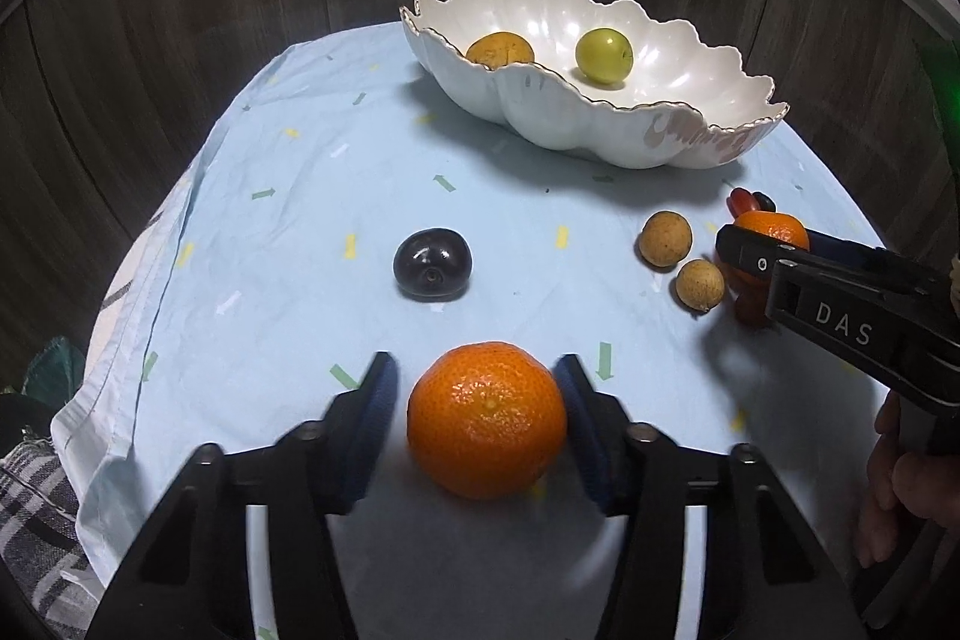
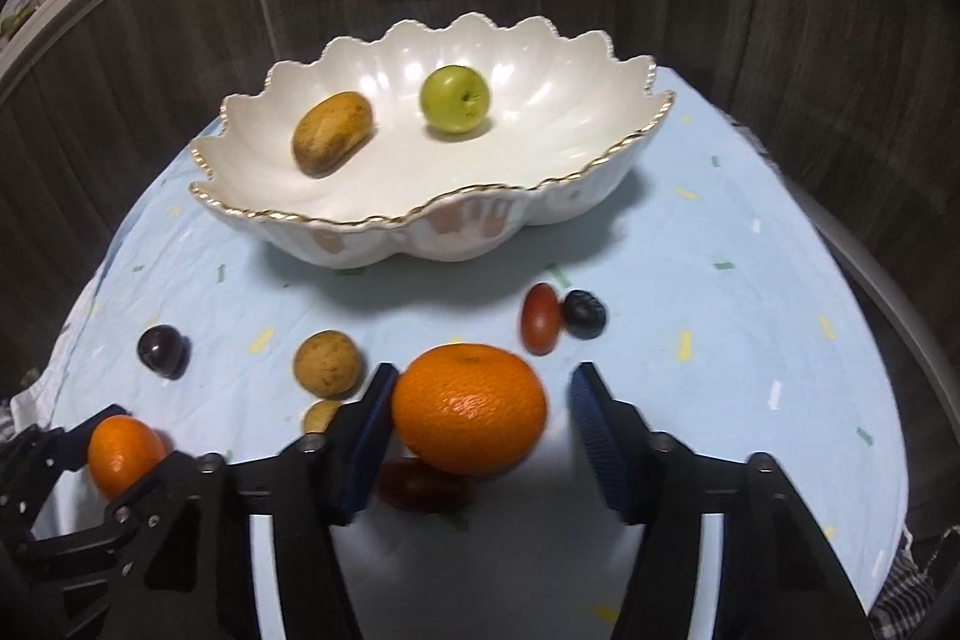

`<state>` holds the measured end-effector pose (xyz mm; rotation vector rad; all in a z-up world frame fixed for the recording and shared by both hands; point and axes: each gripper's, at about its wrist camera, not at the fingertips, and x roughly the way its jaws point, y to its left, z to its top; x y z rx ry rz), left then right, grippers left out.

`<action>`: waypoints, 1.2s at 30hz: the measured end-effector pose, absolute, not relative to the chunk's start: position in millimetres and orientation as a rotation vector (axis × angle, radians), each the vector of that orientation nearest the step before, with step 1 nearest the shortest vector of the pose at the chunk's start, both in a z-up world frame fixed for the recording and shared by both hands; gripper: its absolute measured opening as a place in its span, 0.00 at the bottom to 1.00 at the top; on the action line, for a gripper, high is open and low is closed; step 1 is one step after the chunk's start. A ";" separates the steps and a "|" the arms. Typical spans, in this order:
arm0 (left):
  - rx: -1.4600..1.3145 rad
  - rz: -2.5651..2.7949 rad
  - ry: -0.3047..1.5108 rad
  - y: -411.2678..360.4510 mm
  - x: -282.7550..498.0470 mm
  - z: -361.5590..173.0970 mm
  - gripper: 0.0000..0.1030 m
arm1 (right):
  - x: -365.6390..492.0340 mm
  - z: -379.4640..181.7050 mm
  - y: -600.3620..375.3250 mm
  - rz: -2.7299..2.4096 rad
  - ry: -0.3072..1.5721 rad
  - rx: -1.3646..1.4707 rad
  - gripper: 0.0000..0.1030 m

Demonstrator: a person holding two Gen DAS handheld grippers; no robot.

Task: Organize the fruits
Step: 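Close the left tool on the mandarin while the right tool grasps the other mandarin, then lift both mandarins and carry them over the white bowl with both tools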

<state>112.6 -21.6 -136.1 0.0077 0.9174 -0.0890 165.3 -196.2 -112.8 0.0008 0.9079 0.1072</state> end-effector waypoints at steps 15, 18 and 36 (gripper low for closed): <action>0.012 -0.112 0.911 -22.1 110.9 -131.4 0.41 | 163.5 -103.8 -191.9 0.107 0.885 -0.022 0.46; 0.012 -0.116 0.904 -23.0 110.9 -128.0 0.40 | 163.2 -100.7 -193.4 0.109 0.877 -0.020 0.45; 0.027 -0.126 0.841 -28.3 116.4 -104.1 0.40 | 157.8 -75.8 -195.1 0.115 0.809 -0.009 0.45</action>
